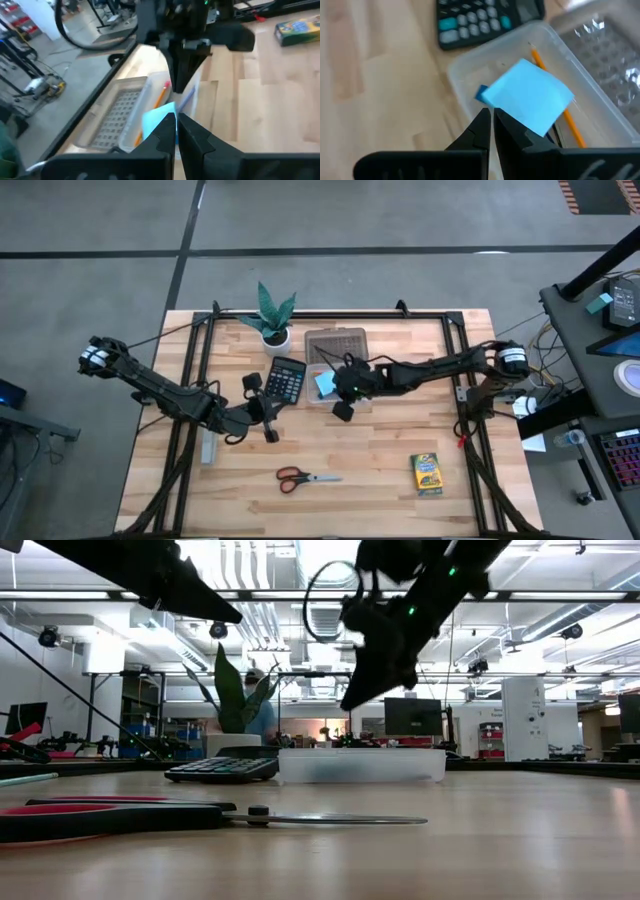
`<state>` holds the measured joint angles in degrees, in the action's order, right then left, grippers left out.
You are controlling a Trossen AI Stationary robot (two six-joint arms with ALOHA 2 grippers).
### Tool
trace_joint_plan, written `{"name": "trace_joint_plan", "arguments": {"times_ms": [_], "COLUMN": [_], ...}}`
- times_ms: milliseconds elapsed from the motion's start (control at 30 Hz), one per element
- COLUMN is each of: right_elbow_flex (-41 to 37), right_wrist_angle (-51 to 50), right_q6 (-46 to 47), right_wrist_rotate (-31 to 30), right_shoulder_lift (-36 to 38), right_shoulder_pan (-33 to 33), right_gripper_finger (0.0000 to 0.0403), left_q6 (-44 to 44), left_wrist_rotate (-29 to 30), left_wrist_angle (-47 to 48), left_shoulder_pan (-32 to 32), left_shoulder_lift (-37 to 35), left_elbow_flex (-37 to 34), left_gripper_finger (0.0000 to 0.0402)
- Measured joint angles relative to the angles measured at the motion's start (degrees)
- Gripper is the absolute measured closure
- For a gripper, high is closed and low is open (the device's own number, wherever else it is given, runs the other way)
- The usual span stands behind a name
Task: Pack school essentials
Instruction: Put the light blue pencil into the supplies box
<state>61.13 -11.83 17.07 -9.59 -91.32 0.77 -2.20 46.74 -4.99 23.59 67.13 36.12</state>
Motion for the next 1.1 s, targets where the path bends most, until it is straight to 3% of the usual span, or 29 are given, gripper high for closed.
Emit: {"name": "trace_joint_plan", "arguments": {"times_ms": [533,933,1100], "right_elbow_flex": [-11.2,-22.4,-25.4], "right_wrist_angle": [9.2,21.6,25.0], "right_q6": [-10.9,-23.3,-27.1], "right_wrist_rotate": [-3.1,-2.0,-0.6], "right_shoulder_lift": [12.0,27.1,33.1], "right_shoulder_pan": [-11.0,-12.8,-12.9], "right_gripper_finger": [0.039,0.039,0.039], "left_q6": [-12.9,-20.1,-30.9], "left_wrist_rotate": [-7.2,-6.2,-2.8], "left_wrist_angle": [-0.1,0.1,5.7], "left_shoulder_pan": [0.0,-0.1,-2.3], "left_shoulder_lift": [0.0,0.0,0.0], "left_elbow_flex": [0.0,0.0,0.0], "left_gripper_finger": [0.0401,0.0401,0.0401]}}
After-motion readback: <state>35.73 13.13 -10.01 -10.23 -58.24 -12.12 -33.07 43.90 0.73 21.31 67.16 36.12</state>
